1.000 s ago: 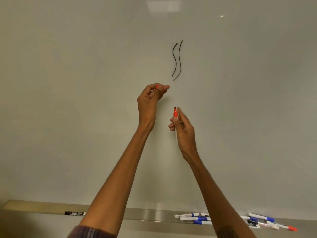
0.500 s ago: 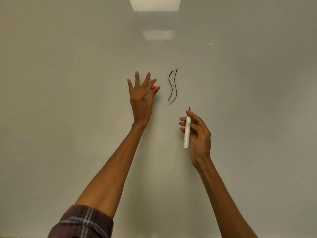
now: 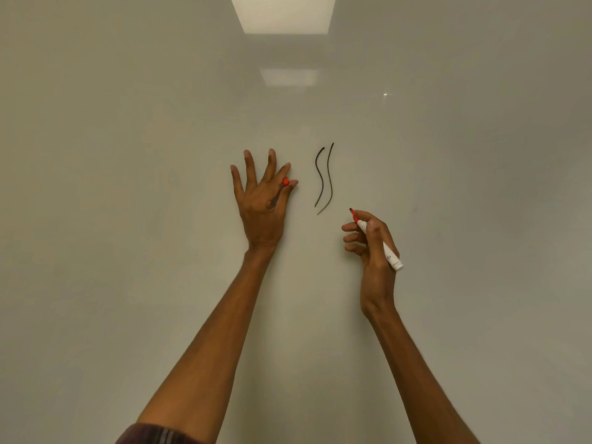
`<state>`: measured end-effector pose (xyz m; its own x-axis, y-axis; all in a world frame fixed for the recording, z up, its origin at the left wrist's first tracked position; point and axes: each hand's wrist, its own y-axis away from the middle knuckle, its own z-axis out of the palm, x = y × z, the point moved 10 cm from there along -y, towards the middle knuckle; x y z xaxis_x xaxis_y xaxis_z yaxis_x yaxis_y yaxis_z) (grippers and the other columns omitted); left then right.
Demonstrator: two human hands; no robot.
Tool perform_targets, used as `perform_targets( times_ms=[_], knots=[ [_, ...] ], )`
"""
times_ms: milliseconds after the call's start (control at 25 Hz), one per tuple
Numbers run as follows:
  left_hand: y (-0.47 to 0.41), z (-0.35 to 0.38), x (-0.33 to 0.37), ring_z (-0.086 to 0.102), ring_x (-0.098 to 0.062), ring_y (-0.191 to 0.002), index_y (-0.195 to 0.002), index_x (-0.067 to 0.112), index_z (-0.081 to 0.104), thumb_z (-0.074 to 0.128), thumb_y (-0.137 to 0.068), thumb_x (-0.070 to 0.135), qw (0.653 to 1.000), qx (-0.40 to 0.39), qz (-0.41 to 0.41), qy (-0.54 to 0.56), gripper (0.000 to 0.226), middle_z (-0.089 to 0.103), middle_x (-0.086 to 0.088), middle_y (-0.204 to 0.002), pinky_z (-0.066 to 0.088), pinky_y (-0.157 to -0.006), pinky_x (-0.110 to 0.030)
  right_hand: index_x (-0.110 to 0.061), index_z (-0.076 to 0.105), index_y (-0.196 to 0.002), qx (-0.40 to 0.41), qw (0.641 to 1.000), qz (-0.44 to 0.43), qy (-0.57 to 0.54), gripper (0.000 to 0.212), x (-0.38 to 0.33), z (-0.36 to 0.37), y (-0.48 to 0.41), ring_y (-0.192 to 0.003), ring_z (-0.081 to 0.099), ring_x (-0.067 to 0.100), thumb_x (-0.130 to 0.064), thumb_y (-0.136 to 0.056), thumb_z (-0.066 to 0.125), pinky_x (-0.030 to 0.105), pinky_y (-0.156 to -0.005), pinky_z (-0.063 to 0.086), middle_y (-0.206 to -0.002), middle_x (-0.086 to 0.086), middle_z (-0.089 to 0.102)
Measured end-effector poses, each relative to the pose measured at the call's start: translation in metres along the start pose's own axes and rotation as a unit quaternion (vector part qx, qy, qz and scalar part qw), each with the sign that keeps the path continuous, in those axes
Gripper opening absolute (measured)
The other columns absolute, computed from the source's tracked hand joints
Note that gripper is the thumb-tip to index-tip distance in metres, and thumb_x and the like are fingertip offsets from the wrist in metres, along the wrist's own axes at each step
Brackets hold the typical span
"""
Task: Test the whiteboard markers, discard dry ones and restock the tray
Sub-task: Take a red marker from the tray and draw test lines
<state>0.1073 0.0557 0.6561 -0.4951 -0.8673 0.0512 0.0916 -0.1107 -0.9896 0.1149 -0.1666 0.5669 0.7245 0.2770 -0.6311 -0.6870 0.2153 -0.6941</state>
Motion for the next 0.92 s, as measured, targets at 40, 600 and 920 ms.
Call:
perform_targets(
  times_ms=[40, 600, 920],
  knots=[
    [0.001, 0.000, -0.001, 0.031, -0.034, -0.146, -0.127, 0.013, 0.067, 0.063, -0.097, 0.032, 1.000, 0.001, 0.000, 0.002, 0.035, 0.057, -0.003, -0.141, 0.015, -0.121, -0.058, -0.011, 0.067, -0.118, 0.015, 1.000, -0.011, 0.015, 0.034, -0.002, 0.001, -0.006, -0.085, 0.062, 0.016, -0.031, -0.103, 0.043, 0.035, -0.078, 0.052, -0.100, 0.007, 0.070],
    [0.004, -0.001, -0.002, 0.036, -0.030, -0.144, -0.128, 0.010, 0.065, 0.065, -0.096, 0.030, 1.000, 0.002, 0.003, 0.004, 0.037, 0.058, -0.004, -0.139, 0.017, -0.121, -0.057, -0.009, 0.071, -0.113, 0.095, 0.857, -0.357, 0.359, 0.031, -0.076, 0.034, -0.049, -0.116, 0.063, 0.015, -0.032, -0.093, 0.064, 0.047, -0.117, 0.026, -0.110, 0.002, 0.073],
    [0.004, -0.001, -0.002, 0.036, -0.029, -0.144, -0.129, 0.011, 0.064, 0.063, -0.097, 0.031, 1.000, 0.000, 0.003, 0.000, 0.037, 0.058, -0.004, -0.139, 0.017, -0.121, -0.056, -0.005, 0.072, -0.111, 0.086, 0.845, -0.389, 0.356, 0.034, -0.082, 0.046, -0.068, -0.109, 0.065, 0.022, -0.032, -0.093, 0.062, 0.041, -0.114, 0.034, -0.102, 0.006, 0.074]
  ],
)
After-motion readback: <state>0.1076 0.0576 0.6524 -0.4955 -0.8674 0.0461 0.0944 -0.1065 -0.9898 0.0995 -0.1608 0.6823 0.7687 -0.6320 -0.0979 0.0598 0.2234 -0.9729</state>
